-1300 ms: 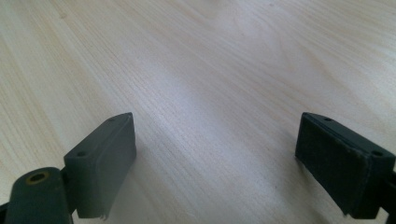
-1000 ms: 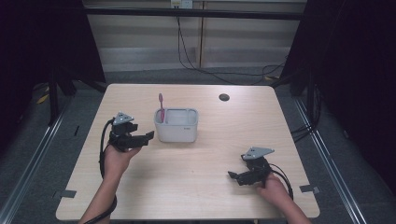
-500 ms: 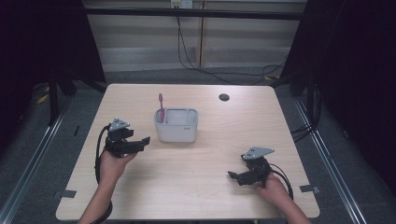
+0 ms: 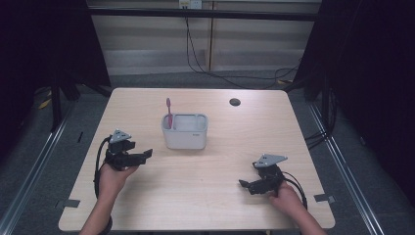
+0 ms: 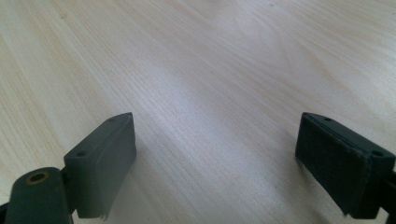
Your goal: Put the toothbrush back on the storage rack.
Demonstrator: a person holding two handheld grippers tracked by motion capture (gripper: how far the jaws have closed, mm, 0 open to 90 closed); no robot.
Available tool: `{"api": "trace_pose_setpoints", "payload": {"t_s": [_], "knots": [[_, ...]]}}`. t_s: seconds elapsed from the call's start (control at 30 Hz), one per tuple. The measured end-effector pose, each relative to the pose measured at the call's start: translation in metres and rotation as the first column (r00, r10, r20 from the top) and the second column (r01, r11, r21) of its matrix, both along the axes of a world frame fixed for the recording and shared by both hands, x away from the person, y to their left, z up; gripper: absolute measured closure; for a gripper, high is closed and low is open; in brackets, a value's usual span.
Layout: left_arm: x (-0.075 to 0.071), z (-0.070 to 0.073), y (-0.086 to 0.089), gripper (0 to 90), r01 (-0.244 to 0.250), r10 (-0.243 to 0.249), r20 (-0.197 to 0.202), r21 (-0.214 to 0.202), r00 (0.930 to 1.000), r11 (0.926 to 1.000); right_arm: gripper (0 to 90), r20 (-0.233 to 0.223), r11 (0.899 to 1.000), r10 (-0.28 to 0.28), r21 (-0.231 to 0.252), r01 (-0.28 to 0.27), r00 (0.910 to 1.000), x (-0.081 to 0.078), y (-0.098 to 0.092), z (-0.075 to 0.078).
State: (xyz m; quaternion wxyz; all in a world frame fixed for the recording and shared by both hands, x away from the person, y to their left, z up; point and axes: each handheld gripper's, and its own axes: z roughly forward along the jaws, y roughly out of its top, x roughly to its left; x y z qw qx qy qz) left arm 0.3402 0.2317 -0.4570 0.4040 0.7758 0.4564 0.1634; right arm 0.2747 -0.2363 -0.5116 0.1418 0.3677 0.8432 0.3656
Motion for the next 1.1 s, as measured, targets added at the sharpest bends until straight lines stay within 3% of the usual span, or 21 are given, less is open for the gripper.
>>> {"api": "trace_pose_setpoints", "payload": {"t_s": [0.27,1.1], "knots": [[-0.003,-0.005,0.01,23.4,-0.026,0.026,-0.004,0.015,0.9997,0.9996,11.8,0.0,1.0,0.0,0.0,0.0,1.0,0.0,0.0,0.0],[-0.011,-0.018,0.027,23.3,-0.008,0.01,-0.013,0.1,0.9999,0.9949,11.8,0.0,1.0,0.0,0.0,0.0,1.0,0.0,0.0,0.0]]}}
